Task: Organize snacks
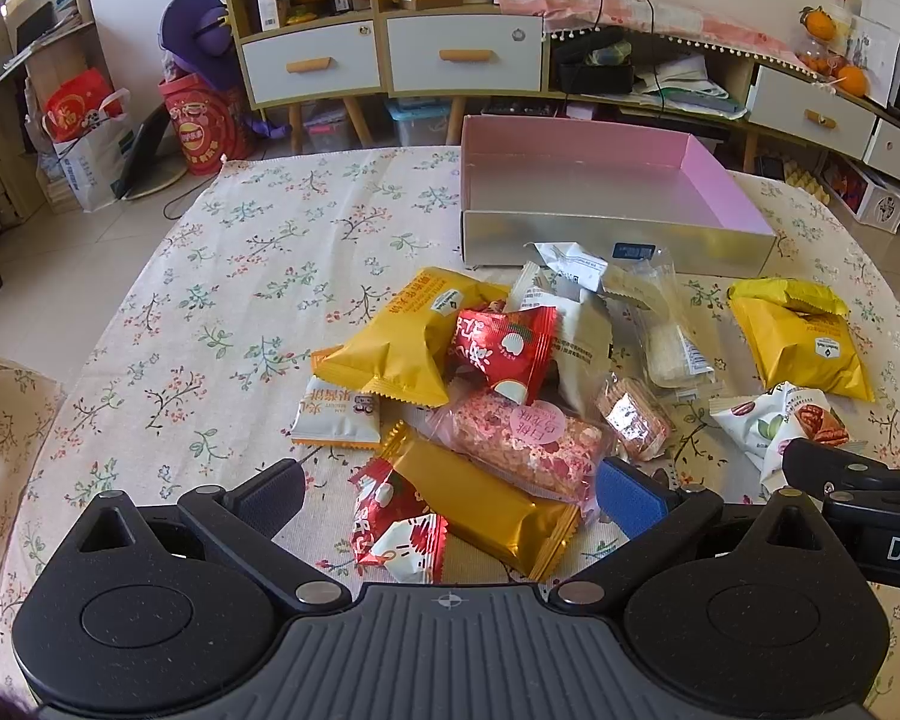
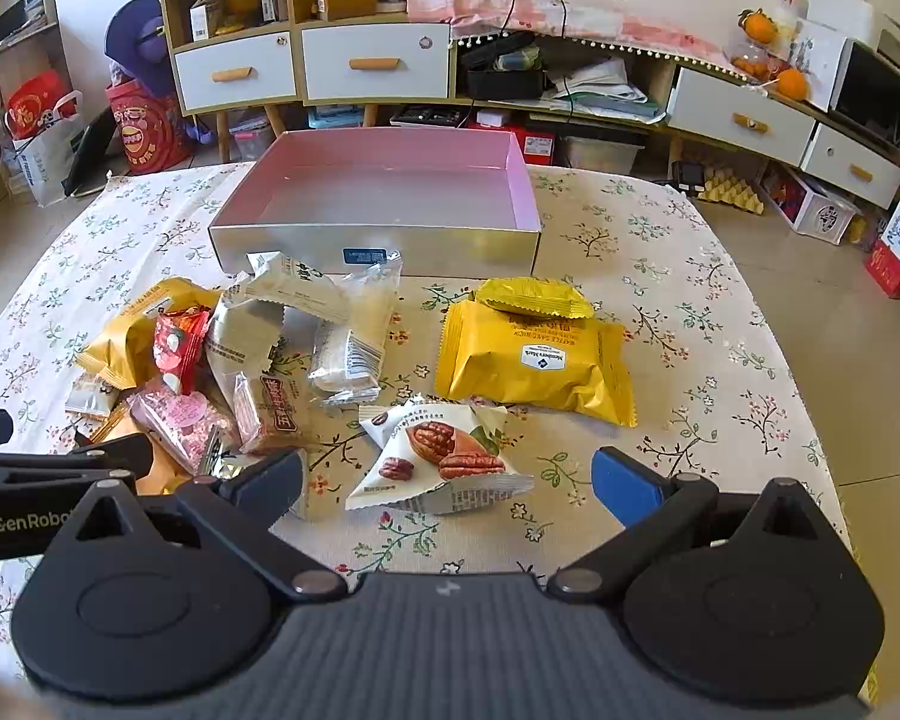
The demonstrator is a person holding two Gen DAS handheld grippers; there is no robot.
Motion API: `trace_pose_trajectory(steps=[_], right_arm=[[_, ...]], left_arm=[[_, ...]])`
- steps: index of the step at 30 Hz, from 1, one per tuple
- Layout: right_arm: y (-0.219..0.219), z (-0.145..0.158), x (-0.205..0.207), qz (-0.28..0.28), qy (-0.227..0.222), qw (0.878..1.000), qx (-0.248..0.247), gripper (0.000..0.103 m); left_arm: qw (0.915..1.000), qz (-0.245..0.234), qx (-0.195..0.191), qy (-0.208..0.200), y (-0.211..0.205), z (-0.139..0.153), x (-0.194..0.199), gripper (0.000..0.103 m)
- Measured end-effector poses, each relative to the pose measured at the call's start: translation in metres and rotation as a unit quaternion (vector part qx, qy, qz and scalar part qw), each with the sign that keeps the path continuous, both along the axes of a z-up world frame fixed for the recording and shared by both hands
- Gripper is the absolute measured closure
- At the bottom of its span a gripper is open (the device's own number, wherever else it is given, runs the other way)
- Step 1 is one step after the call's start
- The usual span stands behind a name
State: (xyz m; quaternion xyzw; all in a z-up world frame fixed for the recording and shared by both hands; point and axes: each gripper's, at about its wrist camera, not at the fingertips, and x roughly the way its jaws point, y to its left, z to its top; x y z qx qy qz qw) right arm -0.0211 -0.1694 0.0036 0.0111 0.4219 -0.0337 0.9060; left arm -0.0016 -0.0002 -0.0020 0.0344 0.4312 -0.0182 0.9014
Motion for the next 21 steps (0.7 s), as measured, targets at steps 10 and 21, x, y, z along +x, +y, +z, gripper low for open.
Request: trace_pose_trajectory(steps=[10, 21], right_arm=[[-0.0008, -0.0006, 0.0001, 0.000, 0.000, 1.000, 0.000, 0.000], [-0.0015, -0.0011, 0.0004, -0.001, 0.001, 1.000, 0.000, 0.000]], left_arm=[[1.0000, 0.000, 0.000, 0.000, -0.0001, -0.0003, 0.0001, 0.000], [1.0000, 0.000, 0.000, 0.001, 0.0000, 0.0003, 0.0003, 0.000]])
